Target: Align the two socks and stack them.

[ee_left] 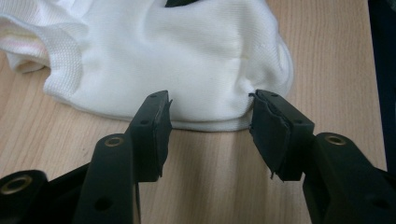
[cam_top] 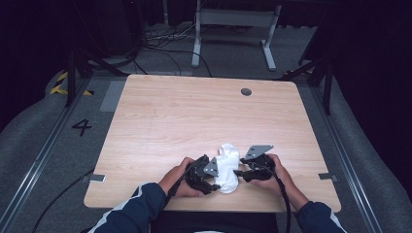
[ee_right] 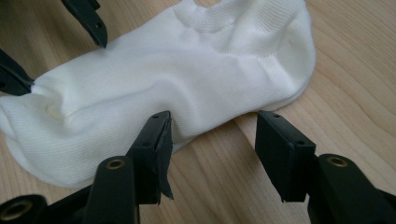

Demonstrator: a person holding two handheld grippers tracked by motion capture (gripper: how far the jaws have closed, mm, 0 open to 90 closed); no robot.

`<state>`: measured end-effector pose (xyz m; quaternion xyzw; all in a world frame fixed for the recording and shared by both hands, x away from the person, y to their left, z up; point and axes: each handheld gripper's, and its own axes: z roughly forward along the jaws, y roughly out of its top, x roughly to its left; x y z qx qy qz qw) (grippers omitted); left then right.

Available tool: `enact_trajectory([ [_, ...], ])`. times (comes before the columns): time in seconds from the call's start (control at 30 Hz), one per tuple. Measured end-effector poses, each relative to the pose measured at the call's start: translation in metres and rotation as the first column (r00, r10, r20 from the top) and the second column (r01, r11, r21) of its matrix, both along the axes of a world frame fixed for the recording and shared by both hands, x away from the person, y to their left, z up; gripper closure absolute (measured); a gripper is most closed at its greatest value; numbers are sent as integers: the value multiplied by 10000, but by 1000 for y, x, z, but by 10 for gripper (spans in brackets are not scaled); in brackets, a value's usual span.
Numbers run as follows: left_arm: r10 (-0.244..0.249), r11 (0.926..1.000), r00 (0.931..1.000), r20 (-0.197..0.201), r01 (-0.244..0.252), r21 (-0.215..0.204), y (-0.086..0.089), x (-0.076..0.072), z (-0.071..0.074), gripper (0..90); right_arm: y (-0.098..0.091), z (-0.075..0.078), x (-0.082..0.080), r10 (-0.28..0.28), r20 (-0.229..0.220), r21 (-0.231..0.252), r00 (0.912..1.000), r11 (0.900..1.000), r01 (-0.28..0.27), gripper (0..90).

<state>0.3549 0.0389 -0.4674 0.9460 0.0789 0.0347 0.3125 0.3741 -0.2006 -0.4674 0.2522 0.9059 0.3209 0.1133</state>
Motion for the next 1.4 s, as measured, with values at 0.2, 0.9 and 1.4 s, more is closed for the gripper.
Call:
enact_trajectory([
  [0.2, -165, 9999, 9998, 88, 165, 0, 6, -2, 2, 417, -7, 8, -15, 1101, 49, 209, 9939, 9937, -1102, 446],
  [0.9, -1192, 9929, 9929, 38, 1192, -31, 0, -13, 1, 480, 17, 6, -48, 3534, 60, 105, 9354, 9354, -3535, 458],
  [1.4, -838, 9962, 9963, 165, 842, -203, 1, -11, -1, 652, 25, -1, -45, 3401, 388, -82, 9396, 9404, -3400, 643],
])
